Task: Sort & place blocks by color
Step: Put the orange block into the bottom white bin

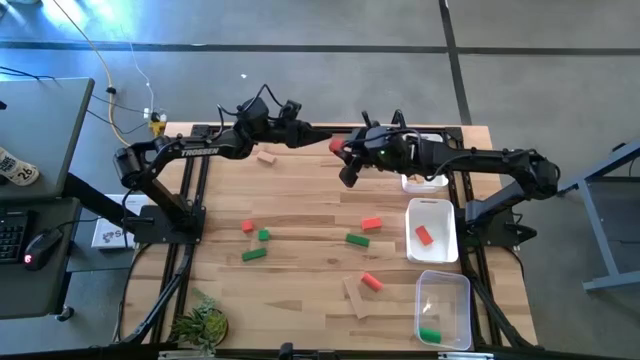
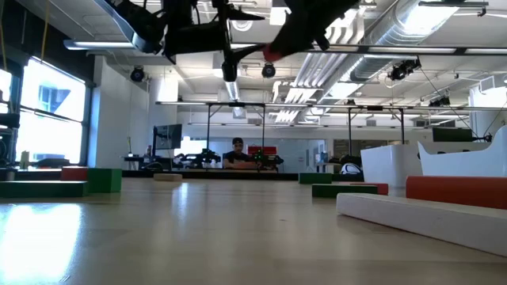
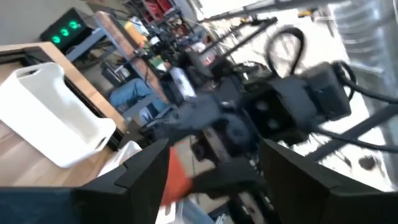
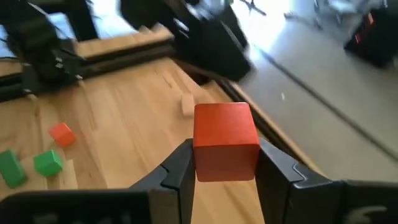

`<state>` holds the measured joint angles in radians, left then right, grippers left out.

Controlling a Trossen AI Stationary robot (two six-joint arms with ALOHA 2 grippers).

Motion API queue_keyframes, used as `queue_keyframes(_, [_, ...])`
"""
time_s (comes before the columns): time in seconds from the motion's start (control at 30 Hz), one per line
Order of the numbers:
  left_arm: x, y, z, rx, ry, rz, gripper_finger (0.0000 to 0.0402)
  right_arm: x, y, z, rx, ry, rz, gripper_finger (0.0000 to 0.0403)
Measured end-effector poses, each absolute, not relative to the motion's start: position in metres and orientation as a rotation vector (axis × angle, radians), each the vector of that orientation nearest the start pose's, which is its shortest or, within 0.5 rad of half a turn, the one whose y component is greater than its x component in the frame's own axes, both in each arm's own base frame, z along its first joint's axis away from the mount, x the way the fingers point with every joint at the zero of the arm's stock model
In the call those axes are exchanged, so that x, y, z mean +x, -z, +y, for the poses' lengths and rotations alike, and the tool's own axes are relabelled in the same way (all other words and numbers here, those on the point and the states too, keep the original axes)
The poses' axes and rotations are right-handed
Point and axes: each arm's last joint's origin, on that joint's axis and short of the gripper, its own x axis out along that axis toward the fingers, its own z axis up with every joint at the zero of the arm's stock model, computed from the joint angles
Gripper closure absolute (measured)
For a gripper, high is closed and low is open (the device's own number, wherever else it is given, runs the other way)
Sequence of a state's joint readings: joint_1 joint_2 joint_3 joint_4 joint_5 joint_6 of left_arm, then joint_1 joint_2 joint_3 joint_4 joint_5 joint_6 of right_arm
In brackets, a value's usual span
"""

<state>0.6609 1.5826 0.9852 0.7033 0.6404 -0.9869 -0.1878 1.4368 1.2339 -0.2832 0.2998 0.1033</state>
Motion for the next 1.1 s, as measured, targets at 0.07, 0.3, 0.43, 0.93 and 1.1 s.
queue_keyframes(0.07, [0.287,-0.288,0.201,-0.904,0.038,-0.07,0.016,0.311,-0.326,-0.065,0.122,0.535,0.5,0.0299])
queue_keyframes(0.3, [0.287,-0.285,0.201,-0.838,0.036,-0.045,0.0163,0.304,-0.311,-0.039,0.261,0.562,0.643,0.0299])
queue_keyframes(0.43, [0.287,-0.281,0.201,-0.814,0.019,-0.011,0.0163,0.298,-0.304,-0.023,0.335,0.592,0.715,0.0299])
queue_keyframes(0.93, [0.286,-0.262,0.2,-0.76,-0.046,0.14,0.0163,0.248,-0.28,0.03,0.556,0.791,1.179,0.0299])
queue_keyframes(1.1, [0.286,-0.259,0.2,-0.775,-0.055,0.17,0.0163,0.234,-0.279,0.043,0.604,0.887,1.247,0.0299])
